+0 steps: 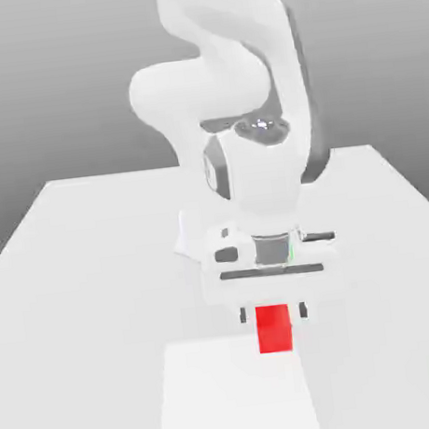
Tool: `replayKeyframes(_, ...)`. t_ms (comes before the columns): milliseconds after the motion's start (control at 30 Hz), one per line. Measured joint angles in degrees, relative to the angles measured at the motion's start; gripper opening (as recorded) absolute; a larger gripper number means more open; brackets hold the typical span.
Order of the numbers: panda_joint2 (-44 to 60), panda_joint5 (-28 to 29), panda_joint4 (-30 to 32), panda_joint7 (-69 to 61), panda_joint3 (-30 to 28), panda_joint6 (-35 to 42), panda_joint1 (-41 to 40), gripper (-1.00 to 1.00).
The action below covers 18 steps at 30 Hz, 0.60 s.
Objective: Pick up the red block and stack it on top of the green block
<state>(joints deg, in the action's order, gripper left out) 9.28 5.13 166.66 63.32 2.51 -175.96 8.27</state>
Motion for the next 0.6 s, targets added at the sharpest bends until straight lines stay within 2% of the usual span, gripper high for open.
replayKeyframes(233,0.4,0.3,0.0,0.3,-0.3,-0.3,0.2,-1.0)
replayKeyframes(467,-12.6,-6.0,1.8,-4.3,2.3,10.8,-0.5,-1.0)
replayKeyframes(500,-14.5,-6.3,2.0,-4.5,2.1,12.5,-0.2,-1.0)
replayKeyframes(600,-13.4,-2.9,-2.4,-5.8,3.5,15.9,0.8,-1.0)
